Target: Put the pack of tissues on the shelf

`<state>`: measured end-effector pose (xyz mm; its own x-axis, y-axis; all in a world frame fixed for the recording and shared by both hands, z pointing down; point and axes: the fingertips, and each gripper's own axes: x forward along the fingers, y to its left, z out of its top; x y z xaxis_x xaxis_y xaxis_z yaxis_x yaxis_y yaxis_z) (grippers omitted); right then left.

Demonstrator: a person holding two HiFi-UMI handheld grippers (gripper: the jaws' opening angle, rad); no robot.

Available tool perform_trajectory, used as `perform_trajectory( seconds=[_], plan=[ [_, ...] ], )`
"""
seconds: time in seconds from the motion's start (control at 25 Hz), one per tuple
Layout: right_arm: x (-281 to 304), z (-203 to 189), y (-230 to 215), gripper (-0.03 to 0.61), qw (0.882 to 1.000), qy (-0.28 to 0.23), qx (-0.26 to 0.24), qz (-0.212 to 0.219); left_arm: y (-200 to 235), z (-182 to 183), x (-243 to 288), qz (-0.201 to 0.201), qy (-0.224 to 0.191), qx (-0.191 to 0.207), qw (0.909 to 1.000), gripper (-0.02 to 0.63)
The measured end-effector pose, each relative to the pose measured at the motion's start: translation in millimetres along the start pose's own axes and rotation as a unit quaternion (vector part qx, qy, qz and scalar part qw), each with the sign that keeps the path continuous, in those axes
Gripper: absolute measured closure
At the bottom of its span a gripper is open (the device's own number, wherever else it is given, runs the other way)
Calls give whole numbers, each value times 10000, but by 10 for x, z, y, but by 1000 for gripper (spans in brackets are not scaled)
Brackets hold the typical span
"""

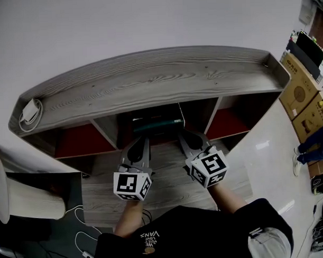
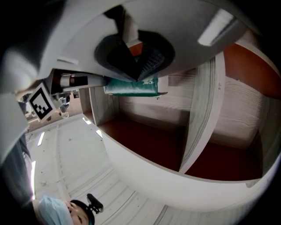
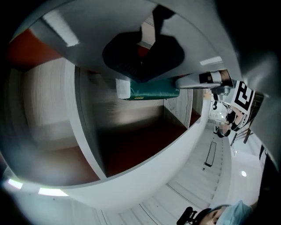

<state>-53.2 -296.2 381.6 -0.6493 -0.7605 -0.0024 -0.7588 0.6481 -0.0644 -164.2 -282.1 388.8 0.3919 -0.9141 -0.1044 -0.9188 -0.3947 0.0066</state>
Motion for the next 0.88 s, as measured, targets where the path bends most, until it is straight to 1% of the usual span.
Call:
perform_trajectory(
  seconds=[0.2,0.44,0.72,0.88],
  plan=[
    [51,2,-30,574,9999,100,-63,-86,3,-18,25,-21,152,-88,9998,561],
    [71,0,-22,574,9999,113,-75,-80,40,-27,54,116,296,-336,9989,561],
    [72,-17,-22,574,9998,150,-79,-94,63,-45,74,217,445,-452,9978,561],
    [86,25,-35,574,9999,21,-101,-129,63,-53,80,231,519,-484,9972,560]
  ],
)
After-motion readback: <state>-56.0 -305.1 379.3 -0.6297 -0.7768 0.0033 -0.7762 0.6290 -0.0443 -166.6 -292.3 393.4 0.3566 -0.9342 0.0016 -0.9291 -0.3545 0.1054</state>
